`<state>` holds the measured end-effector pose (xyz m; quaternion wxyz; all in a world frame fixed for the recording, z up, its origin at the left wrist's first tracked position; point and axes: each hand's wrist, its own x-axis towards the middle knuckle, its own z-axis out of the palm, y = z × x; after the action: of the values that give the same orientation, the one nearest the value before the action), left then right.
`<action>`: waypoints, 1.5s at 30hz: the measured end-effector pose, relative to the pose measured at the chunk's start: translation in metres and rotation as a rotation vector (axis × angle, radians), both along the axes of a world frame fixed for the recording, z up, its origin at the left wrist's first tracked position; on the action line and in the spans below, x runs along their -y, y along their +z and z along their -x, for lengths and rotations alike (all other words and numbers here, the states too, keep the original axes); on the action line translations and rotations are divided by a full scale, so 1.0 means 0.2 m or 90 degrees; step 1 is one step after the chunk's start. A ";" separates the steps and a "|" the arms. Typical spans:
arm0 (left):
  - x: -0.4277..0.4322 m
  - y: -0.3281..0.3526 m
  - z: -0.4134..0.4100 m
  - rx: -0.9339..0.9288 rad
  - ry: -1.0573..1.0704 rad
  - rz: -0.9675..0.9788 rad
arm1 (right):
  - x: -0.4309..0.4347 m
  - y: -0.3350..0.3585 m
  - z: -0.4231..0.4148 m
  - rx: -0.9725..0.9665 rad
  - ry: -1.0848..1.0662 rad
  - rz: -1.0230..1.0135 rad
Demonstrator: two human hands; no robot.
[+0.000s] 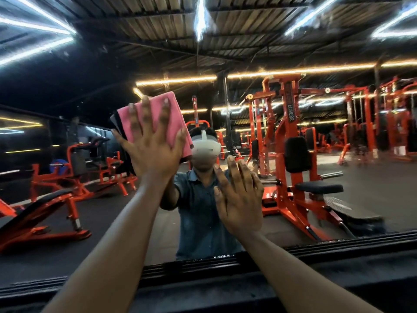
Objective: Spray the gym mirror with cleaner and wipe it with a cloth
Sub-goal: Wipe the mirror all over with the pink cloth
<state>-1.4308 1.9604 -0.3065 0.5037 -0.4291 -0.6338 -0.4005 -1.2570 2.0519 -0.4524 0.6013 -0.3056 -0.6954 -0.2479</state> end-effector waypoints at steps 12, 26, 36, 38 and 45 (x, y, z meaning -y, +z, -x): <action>0.06 -0.86 0.00 -0.079 0.005 0.158 | 0.01 0.00 0.00 -0.019 0.004 -0.003; 0.07 -0.81 -0.11 -0.019 -0.045 0.149 | 0.05 0.06 -0.11 0.016 0.027 0.069; 0.01 -0.95 -0.20 -0.001 -0.021 0.170 | -0.26 0.07 -0.84 0.003 -0.104 0.087; -0.02 -0.84 -0.24 -0.012 -0.025 0.150 | -0.32 0.07 -0.91 0.030 -0.092 0.078; -0.22 -0.25 -0.51 -0.012 -0.035 0.100 | -0.43 0.02 -0.90 0.012 -0.085 0.057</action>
<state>-1.3295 2.0036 -0.3575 0.4637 -0.4882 -0.6463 -0.3590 -1.0773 2.1378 -0.4493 0.5623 -0.3755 -0.6896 -0.2594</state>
